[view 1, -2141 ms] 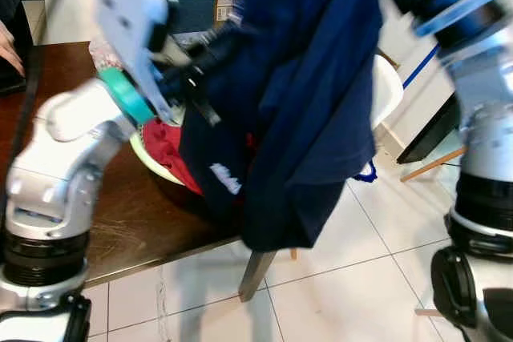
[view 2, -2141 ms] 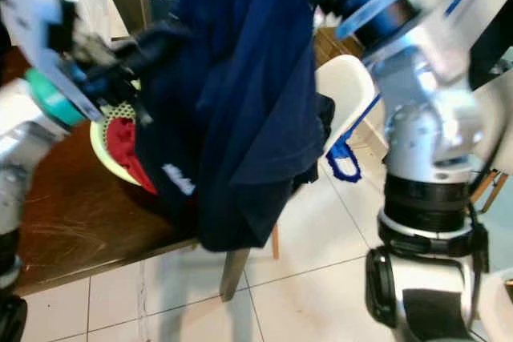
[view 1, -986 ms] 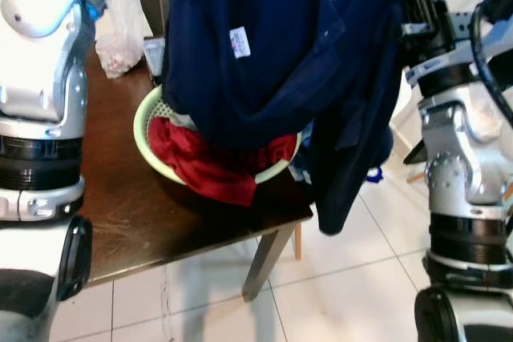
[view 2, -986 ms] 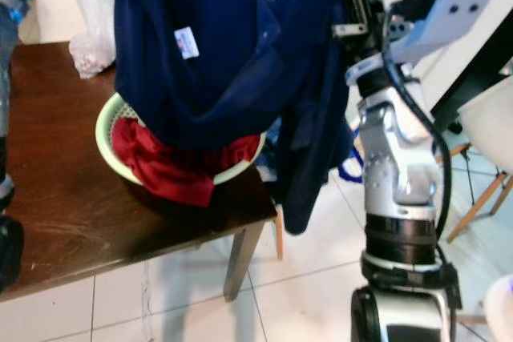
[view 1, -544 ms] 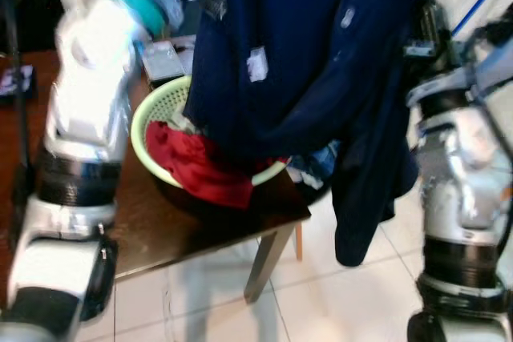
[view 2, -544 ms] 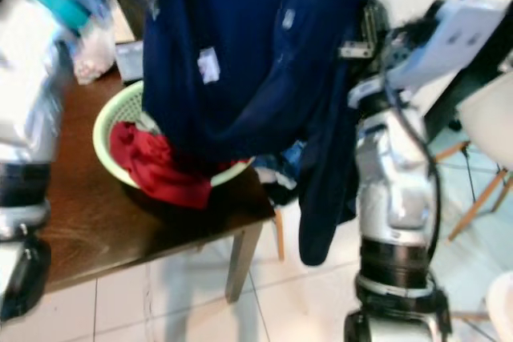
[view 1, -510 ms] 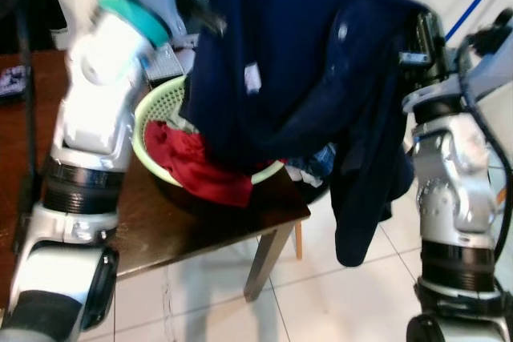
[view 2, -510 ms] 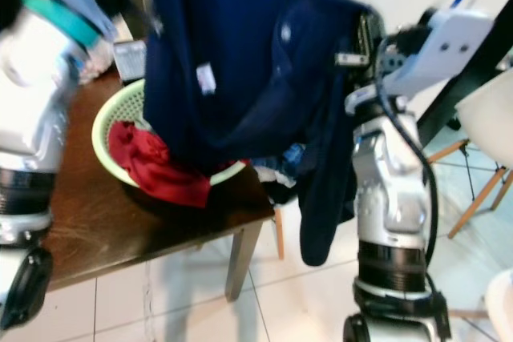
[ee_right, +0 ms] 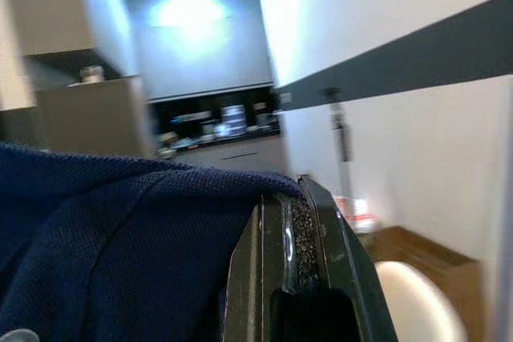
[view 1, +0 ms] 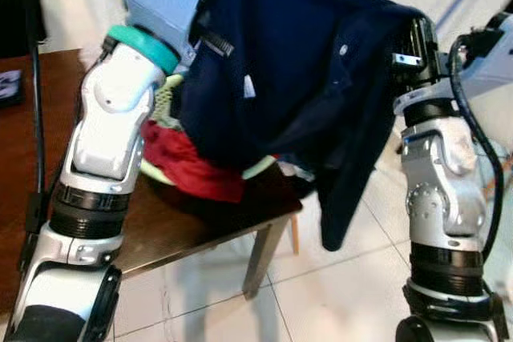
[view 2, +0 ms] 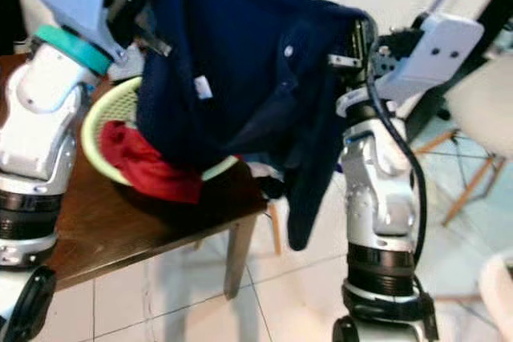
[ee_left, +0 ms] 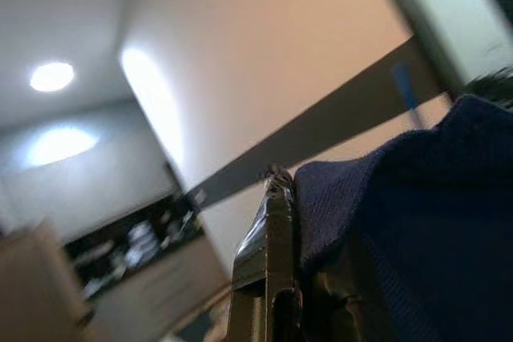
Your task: Hang hanger
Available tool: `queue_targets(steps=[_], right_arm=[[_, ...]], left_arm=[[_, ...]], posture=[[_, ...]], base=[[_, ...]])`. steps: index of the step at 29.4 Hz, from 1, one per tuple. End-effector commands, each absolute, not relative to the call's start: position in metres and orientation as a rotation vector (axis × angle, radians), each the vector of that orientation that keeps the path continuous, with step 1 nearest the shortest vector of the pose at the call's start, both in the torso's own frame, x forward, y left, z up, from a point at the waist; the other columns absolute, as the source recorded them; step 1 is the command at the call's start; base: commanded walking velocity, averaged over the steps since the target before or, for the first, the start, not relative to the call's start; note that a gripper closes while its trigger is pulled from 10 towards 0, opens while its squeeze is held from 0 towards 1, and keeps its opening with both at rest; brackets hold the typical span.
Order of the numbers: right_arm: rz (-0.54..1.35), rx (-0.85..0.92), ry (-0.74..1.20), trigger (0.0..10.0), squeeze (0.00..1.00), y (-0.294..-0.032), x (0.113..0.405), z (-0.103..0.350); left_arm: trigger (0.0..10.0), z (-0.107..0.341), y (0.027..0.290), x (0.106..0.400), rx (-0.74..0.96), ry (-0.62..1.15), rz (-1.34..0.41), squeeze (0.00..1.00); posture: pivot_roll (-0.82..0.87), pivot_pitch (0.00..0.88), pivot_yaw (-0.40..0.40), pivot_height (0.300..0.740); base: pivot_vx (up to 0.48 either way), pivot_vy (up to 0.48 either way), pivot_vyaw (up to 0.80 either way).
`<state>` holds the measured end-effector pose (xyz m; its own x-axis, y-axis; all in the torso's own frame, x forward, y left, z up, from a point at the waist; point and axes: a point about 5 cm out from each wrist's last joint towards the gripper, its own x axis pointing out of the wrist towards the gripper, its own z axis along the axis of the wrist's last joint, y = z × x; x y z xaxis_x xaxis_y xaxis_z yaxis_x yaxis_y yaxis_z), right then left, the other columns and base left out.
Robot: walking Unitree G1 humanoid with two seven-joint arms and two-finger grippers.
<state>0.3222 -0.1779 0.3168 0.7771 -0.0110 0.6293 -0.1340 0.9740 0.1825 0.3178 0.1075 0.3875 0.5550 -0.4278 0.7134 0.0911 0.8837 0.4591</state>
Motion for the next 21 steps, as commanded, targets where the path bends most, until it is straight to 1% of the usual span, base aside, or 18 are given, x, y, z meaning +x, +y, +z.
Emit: queue_targets(steps=[1,6,8,11,15,19,21], right_arm=[[0.038,0.208,-0.717,10.0,0.0,-0.183,0.317,0.324],[0.032,0.205,-0.717,10.0,0.0,-0.183,0.316,0.324],[0.026,0.193,-0.709,10.0,0.0,-0.183,0.315,0.322],[0.025,0.188,-0.705,10.0,0.0,-0.182,0.315,0.32],[0.02,0.169,-0.692,10.0,0.0,-0.181,0.314,0.317],[0.013,0.166,-0.683,10.0,0.0,-0.181,0.314,0.315],[0.005,0.146,-0.662,10.0,0.0,-0.181,0.314,0.308]], left_arm=[[0.0,0.397,0.097,0.319,0.397,-0.981,-0.344,0.0],[0.0,0.395,0.094,0.322,0.37,-0.961,-0.364,0.0],[0.0,0.389,0.091,0.326,0.34,-0.92,-0.388,0.0],[0.0,0.385,0.089,0.327,0.327,-0.904,-0.398,0.0],[0.0,0.362,0.083,0.329,0.25,-0.819,-0.441,0.0],[0.0,0.352,0.079,0.329,0.234,-0.785,-0.462,0.0],[0.0,0.334,0.072,0.329,0.215,-0.737,-0.487,0.0]], posture=[[0.06,0.037,0.04,0.74],[0.05,0.036,0.042,0.74],[0.05,0.037,0.042,0.74],[0.05,0.038,0.041,0.74],[0.04,0.034,0.041,0.74],[0.04,0.034,0.041,0.74],[0.04,0.032,0.04,0.74]], base=[[0.0,0.0,-0.8],[0.0,0.0,-0.8],[0.0,0.0,-0.8],[0.0,0.0,-0.8],[0.0,0.0,-0.8],[0.0,0.0,-0.8],[0.0,0.0,-0.8]])
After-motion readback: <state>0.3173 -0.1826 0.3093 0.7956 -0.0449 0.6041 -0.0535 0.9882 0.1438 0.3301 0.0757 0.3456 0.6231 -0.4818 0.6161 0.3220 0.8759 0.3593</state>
